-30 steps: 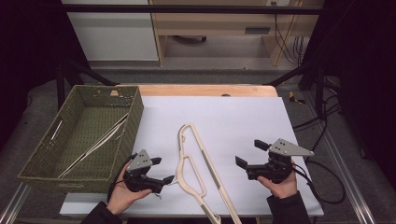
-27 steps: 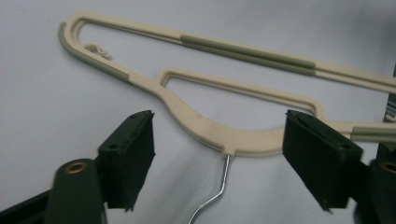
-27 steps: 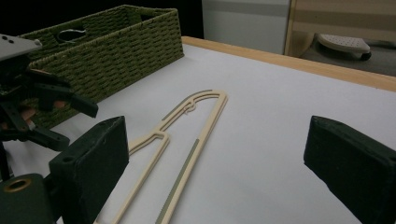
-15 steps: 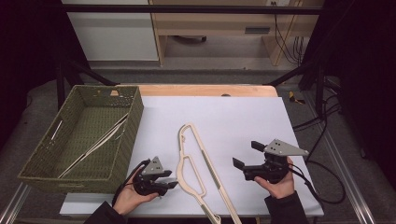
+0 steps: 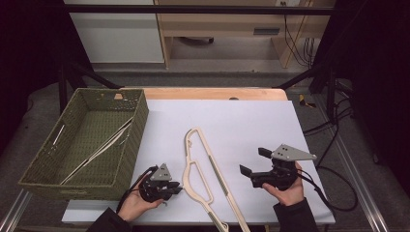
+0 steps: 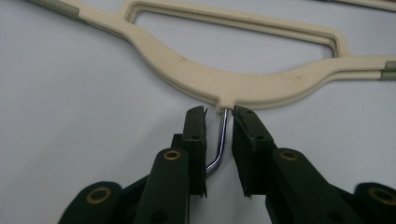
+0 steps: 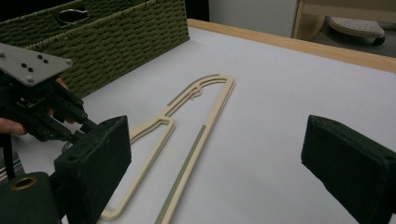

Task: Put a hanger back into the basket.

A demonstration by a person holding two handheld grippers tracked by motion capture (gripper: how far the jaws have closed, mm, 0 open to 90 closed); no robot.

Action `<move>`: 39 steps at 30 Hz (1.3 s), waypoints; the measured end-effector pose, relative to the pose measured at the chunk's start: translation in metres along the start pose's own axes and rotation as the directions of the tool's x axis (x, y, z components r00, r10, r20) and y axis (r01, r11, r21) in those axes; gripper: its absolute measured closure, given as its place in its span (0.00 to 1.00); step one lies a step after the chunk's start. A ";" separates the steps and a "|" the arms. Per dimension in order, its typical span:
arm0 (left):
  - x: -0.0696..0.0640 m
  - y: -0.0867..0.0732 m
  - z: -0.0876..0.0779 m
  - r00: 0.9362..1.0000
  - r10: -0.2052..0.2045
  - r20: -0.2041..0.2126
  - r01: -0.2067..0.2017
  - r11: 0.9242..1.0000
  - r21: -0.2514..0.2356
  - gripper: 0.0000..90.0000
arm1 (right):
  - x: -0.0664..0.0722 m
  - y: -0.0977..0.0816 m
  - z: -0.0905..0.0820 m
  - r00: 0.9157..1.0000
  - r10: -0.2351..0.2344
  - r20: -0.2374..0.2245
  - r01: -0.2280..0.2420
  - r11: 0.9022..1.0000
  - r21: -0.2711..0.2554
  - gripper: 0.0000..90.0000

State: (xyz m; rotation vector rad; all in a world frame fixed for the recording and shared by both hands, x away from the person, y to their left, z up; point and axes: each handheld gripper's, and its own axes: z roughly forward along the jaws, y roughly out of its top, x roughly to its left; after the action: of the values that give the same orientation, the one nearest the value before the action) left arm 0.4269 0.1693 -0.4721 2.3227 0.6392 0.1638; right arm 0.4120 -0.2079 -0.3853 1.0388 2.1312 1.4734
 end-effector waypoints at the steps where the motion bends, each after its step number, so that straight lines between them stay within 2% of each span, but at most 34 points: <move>1: 0.000 0.000 0.000 1.000 0.002 -0.002 -0.002 1.000 0.000 0.86 | 0.000 0.000 0.000 1.000 0.000 0.001 0.000 1.000 0.000 0.10; 6: 0.000 0.000 0.001 1.000 0.023 -0.003 -0.023 1.000 0.004 0.90 | 0.000 0.000 0.000 1.000 -0.002 0.001 0.002 1.000 0.001 0.10; 9: 0.002 0.002 0.001 0.999 0.034 0.016 -0.034 0.999 0.020 0.96 | 0.001 0.000 0.001 1.000 0.003 0.000 -0.003 1.000 0.001 0.10; 14: 0.002 0.006 0.000 0.998 0.055 0.038 -0.057 0.997 0.046 0.97 | 0.002 -0.001 0.004 1.000 0.000 -0.008 0.001 1.000 0.007 0.11; 17: 0.001 0.007 -0.001 0.997 0.071 0.036 -0.073 0.996 0.049 0.98 | 0.005 -0.001 0.007 1.000 -0.006 -0.012 0.006 1.000 0.011 0.11; 20: 0.001 0.009 -0.004 0.997 0.069 0.036 -0.070 0.997 0.044 0.98 | 0.007 0.000 0.008 1.000 -0.009 -0.020 0.009 1.000 0.017 0.11; 21: 0.000 0.010 -0.006 0.997 0.054 0.058 -0.056 0.998 0.030 0.98 | 0.010 0.000 0.010 1.000 -0.015 -0.027 0.016 1.000 0.017 0.12; 24: -0.002 0.012 -0.009 0.996 0.069 0.052 -0.071 0.997 0.039 0.99 | 0.013 0.000 0.012 0.999 -0.009 -0.038 0.009 1.000 0.020 0.12; 26: -0.004 0.014 -0.011 0.996 0.066 0.057 -0.068 0.997 0.034 0.99 | 0.016 0.000 0.015 0.999 -0.007 -0.047 0.008 1.000 0.029 0.12; 28: -0.006 0.017 -0.014 0.996 0.070 0.058 -0.072 0.997 0.036 0.99 | 0.022 0.001 0.018 0.998 -0.016 -0.063 0.019 0.999 0.037 0.13; 29: -0.007 0.018 -0.015 0.996 0.069 0.057 -0.071 0.997 0.036 0.99 | 0.028 0.001 0.023 0.997 -0.034 -0.074 0.037 0.999 0.039 0.14; 30: -0.008 0.019 -0.016 0.996 0.062 0.058 -0.064 0.997 0.033 0.99 | 0.028 0.001 0.023 0.997 -0.034 -0.074 0.037 0.999 0.039 0.14; 31: -0.010 0.021 -0.019 0.996 0.070 0.051 -0.072 0.997 0.036 0.99 | 0.036 0.001 0.027 0.995 -0.044 -0.088 0.048 0.998 0.043 0.14; 32: -0.010 0.021 -0.019 0.996 0.070 0.051 -0.072 0.997 0.036 0.99 | 0.036 0.001 0.027 0.995 -0.044 -0.088 0.048 0.998 0.043 0.14; 33: -0.012 0.022 -0.020 0.996 0.071 0.046 -0.072 0.997 0.037 0.99 | 0.044 0.001 0.032 0.993 -0.053 -0.105 0.057 0.998 0.041 0.15; 34: -0.013 0.023 -0.021 0.996 0.077 0.042 -0.078 0.996 0.036 0.99 | 0.044 0.001 0.032 0.993 -0.053 -0.105 0.057 0.998 0.041 0.15; 35: -0.016 0.025 -0.022 0.996 0.087 0.033 -0.089 0.995 0.042 0.99 | 0.053 0.001 0.037 0.991 -0.064 -0.117 0.069 0.997 0.045 0.15; 36: -0.016 0.025 -0.022 0.996 0.087 0.033 -0.089 0.995 0.042 0.99 | 0.053 0.001 0.037 0.991 -0.064 -0.117 0.069 0.997 0.045 0.15; 38: -0.018 0.027 -0.024 0.994 0.105 0.027 -0.106 0.993 0.050 0.99 | 0.063 -0.001 0.044 0.989 -0.068 -0.133 0.076 0.996 0.051 0.17; 39: -0.019 0.029 -0.024 0.995 0.095 0.021 -0.096 0.994 0.050 0.99 | 0.066 -0.001 0.046 0.987 -0.071 -0.143 0.080 0.995 0.058 0.18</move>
State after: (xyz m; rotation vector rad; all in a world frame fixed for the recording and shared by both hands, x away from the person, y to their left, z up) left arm 0.4146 0.1568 -0.4338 2.4025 0.5287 0.1720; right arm 0.3972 -0.1295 -0.3969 0.8880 2.3019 1.4920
